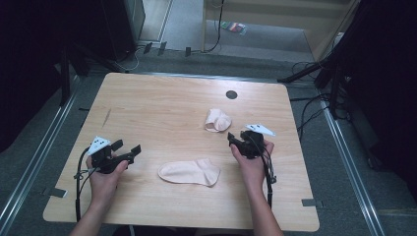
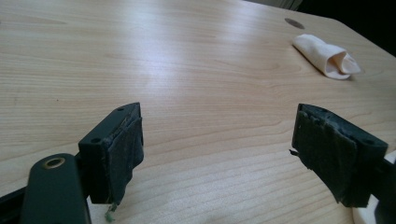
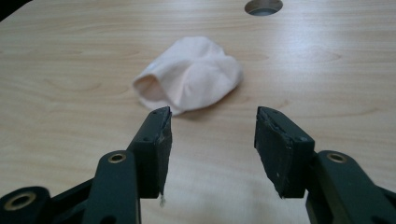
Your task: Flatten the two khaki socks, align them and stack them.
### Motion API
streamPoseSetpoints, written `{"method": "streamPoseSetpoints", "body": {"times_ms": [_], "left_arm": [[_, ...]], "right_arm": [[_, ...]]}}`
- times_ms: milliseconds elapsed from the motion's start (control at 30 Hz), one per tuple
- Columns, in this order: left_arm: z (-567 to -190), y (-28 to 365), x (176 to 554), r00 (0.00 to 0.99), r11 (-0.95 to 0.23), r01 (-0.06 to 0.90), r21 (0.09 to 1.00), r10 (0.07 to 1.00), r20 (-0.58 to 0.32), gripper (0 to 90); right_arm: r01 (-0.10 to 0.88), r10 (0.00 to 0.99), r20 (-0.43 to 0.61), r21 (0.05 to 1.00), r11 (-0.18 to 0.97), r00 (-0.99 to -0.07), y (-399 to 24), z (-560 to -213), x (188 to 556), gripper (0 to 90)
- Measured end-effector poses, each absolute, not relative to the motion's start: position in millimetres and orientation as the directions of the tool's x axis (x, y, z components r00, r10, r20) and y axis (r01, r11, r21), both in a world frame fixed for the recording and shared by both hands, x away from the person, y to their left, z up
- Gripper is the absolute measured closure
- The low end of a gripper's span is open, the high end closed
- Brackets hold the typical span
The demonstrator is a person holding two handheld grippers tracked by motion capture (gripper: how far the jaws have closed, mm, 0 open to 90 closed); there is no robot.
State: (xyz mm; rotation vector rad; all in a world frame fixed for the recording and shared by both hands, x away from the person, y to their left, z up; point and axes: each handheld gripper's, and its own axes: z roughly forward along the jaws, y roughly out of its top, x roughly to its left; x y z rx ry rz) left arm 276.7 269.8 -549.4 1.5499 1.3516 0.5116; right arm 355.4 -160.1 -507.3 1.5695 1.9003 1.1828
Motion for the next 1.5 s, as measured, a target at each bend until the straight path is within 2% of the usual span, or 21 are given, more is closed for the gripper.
{"method": "streamPoseSetpoints", "body": {"times_ms": [133, 300, 467, 533, 633, 867, 933, 1233, 1367, 1500], "left_arm": [[-551, 265, 277, 0.303, 0.060, 0.507, 0.860, 0.922, -0.243, 17.4], [-551, 262, 277, 0.315, 0.036, 0.508, 0.861, 0.922, -0.224, 17.8], [-551, 263, 278, 0.312, 0.044, 0.518, 0.854, 0.920, -0.237, 19.9], [-551, 263, 278, 0.311, 0.042, 0.522, 0.852, 0.921, -0.236, 20.5], [-551, 262, 279, 0.308, 0.045, 0.523, 0.851, 0.921, -0.238, 20.7], [-551, 262, 279, 0.297, 0.047, 0.528, 0.848, 0.925, -0.236, 20.7], [-551, 262, 279, 0.296, 0.047, 0.528, 0.848, 0.926, -0.236, 20.7], [-551, 261, 279, 0.294, 0.045, 0.531, 0.846, 0.927, -0.233, 20.7], [-551, 260, 280, 0.297, 0.037, 0.529, 0.848, 0.928, -0.226, 20.7], [-551, 260, 280, 0.298, 0.031, 0.530, 0.848, 0.929, -0.221, 20.8]], "right_arm": [[0.624, 0.947, 0.210, 0.781, -0.013, -0.244, -154, -514, 394, 49.1], [0.634, 0.947, 0.213, 0.773, -0.014, -0.240, -147, -518, 418, 48.0], [0.653, 0.968, 0.158, 0.757, 0.009, -0.197, -138, -526, 441, 38.6], [0.659, 0.969, 0.155, 0.752, 0.012, -0.194, -136, -530, 449, 38.5], [0.662, 0.969, 0.124, 0.748, 0.049, -0.213, -132, -534, 453, 43.2], [0.653, 0.972, 0.072, 0.752, 0.093, -0.221, -126, -540, 449, 78.5], [0.641, 0.971, 0.053, 0.759, 0.113, -0.234, -124, -539, 446, 85.0], [0.598, 0.956, 0.080, 0.794, 0.111, -0.284, -115, -516, 435, 87.4], [0.574, 0.938, 0.077, 0.807, 0.140, -0.338, -100, -498, 427, 87.5], [0.542, 0.898, 0.062, 0.815, 0.206, -0.435, -72, -474, 419, 87.4]]}}
